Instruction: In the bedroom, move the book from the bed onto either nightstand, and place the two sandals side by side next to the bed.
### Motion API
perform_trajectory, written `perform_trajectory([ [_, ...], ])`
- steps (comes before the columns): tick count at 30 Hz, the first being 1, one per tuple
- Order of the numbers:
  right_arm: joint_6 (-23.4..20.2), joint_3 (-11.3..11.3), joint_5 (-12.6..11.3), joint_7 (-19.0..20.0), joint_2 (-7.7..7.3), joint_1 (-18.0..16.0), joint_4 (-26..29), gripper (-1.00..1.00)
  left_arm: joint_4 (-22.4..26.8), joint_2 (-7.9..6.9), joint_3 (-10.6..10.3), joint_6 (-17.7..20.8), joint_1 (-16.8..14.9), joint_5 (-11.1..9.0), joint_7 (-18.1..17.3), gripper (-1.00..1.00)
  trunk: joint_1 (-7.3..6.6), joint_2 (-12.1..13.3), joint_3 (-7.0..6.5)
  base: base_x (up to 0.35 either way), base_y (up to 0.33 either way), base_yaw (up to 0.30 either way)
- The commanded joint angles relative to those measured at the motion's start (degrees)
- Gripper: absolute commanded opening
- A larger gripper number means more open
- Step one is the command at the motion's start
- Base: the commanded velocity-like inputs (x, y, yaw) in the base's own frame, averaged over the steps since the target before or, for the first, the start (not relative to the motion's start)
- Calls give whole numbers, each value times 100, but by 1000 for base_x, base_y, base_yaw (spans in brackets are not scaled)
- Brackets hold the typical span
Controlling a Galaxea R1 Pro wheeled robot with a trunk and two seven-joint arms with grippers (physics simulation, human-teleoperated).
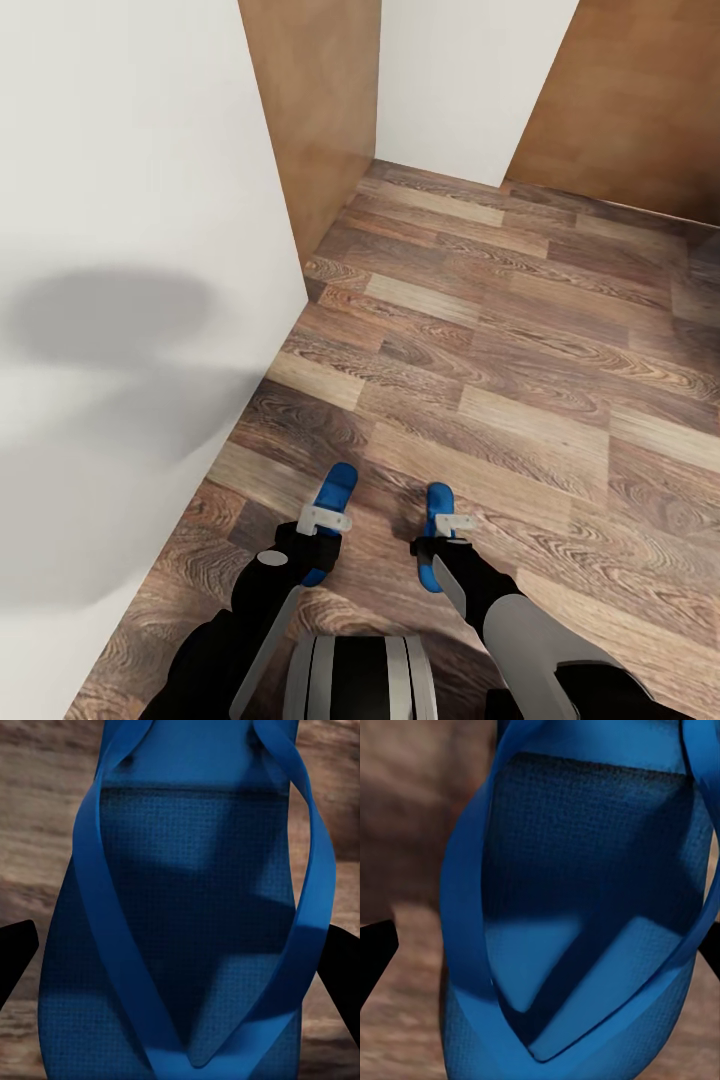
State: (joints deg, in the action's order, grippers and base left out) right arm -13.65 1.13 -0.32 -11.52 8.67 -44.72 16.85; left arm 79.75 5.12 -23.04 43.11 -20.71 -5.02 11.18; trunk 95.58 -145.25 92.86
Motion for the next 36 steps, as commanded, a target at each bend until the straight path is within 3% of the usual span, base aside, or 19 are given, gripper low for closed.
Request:
perform_trajectory([
  [1, -32, 11, -4, -17, 3, 0, 12, 100, 5, 1, -7, 22, -3, -52, 51, -100, -1, -1, 3, 0, 0, 0],
  [8, -32, 11, -4, -17, 3, -1, 5, 100, 5, 1, -7, 22, -3, -52, 51, -100, -1, -1, 3, 0, 0, 0],
  [9, -32, 11, -4, -17, 3, -1, 4, -100, 5, 3, -7, 22, -3, -52, 51, -100, -1, -1, 3, 0, 0, 0],
  [19, -32, 11, -5, -13, 3, -1, -3, -100, 2, 1, -7, 22, -3, -52, 39, -100, -1, -1, 3, 0, 0, 0],
  [36, -4, 11, -9, -2, -15, -1, -23, -100, -3, 7, -7, 22, -3, -48, 48, -100, -45, 21, -373, 0, 0, 0],
])
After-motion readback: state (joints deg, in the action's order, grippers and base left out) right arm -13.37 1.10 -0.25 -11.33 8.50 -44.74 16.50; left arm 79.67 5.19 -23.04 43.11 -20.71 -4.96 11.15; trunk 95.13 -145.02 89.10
